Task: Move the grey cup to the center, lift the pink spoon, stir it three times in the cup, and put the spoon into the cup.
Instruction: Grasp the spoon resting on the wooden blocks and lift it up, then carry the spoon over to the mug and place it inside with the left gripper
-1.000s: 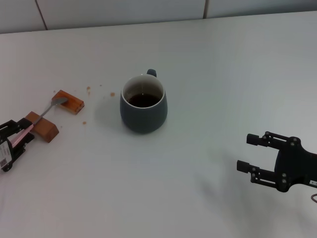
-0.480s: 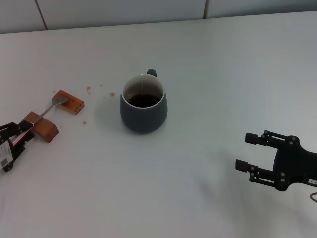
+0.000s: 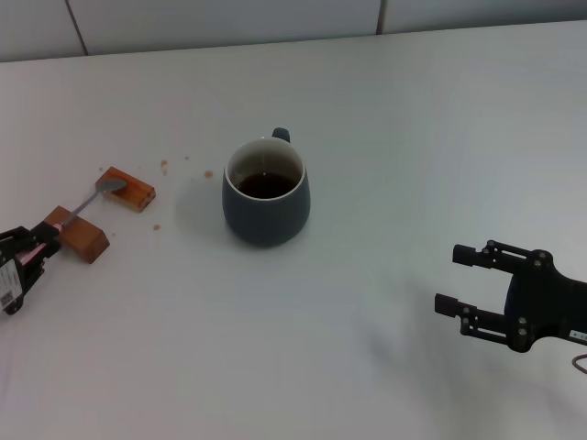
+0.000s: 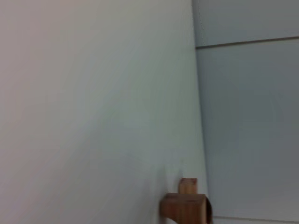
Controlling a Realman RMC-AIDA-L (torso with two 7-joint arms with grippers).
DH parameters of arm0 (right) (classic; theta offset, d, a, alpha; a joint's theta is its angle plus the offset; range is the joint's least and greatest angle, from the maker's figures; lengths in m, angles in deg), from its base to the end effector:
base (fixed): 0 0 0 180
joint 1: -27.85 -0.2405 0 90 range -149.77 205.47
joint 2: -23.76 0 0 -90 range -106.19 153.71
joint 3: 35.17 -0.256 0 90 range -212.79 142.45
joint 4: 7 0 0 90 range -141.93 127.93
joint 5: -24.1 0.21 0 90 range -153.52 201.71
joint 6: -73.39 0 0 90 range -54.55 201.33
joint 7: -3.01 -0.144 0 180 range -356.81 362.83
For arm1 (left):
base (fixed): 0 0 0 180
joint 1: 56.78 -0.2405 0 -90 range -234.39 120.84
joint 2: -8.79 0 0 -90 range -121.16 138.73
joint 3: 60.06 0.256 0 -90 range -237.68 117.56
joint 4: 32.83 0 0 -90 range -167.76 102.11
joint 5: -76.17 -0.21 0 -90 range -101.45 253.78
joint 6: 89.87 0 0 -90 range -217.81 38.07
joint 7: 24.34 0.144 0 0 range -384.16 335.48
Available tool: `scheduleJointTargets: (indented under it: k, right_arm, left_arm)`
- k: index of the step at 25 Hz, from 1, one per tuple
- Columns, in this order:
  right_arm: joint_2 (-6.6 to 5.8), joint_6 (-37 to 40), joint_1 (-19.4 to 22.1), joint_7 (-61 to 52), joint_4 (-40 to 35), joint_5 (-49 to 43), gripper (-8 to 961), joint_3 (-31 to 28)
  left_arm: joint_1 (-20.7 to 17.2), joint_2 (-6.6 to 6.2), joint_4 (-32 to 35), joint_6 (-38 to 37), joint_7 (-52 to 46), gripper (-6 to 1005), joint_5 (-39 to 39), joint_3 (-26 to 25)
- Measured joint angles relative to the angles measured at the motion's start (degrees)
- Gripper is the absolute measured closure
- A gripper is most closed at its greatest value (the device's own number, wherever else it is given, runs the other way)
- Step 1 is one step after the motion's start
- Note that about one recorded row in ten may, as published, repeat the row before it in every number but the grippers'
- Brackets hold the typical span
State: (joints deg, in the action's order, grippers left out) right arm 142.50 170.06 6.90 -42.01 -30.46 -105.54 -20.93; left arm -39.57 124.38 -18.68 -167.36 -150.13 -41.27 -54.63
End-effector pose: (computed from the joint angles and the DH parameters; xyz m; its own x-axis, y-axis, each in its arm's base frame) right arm 0.3319 0.2396 -0.0148 0.8062 -0.1647 -0.5682 -0.3862 -0.8741 -0.2946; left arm -0.3926 0.2512 0.0080 -0.5681 0.5370 0.6237 0.8072 0.2162 0.5492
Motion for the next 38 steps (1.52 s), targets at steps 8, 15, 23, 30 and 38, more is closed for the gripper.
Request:
scheduleJointTargets:
  k: [8, 15, 23, 30, 38]
  right_arm:
    - [0.0, 0.0, -0.3, -0.6, -0.1, -0.4, 235, 0.0]
    - [0.02, 0.0, -0.3, -0.6, 0.2, -0.6, 235, 0.0]
    - [0.14, 0.0, 0.3, -0.6, 0.9, -0.6, 234, 0.1]
    - [0.24, -0.9, 0.3, -0.6, 2.0, -0.6, 234, 0.0]
    - [0.27, -2.1, 0.1, -0.6, 3.6, -0.5, 235, 0.0]
  left_arm:
    - [0.6, 0.69, 0.0, -8.3, 6.0, 839, 4.9, -0.5]
    - [2.3, 0.8, 0.0, -13.2, 10.6, 869, 6.3, -0.5]
    - [13.5, 2.55, 18.5, -31.2, 25.0, 869, 7.0, 6.7]
    - [15.4, 2.61, 42.7, -28.7, 25.2, 870, 7.0, 26.2]
    - [16.4, 2.69, 65.0, -26.8, 21.2, 870, -3.8, 43.1]
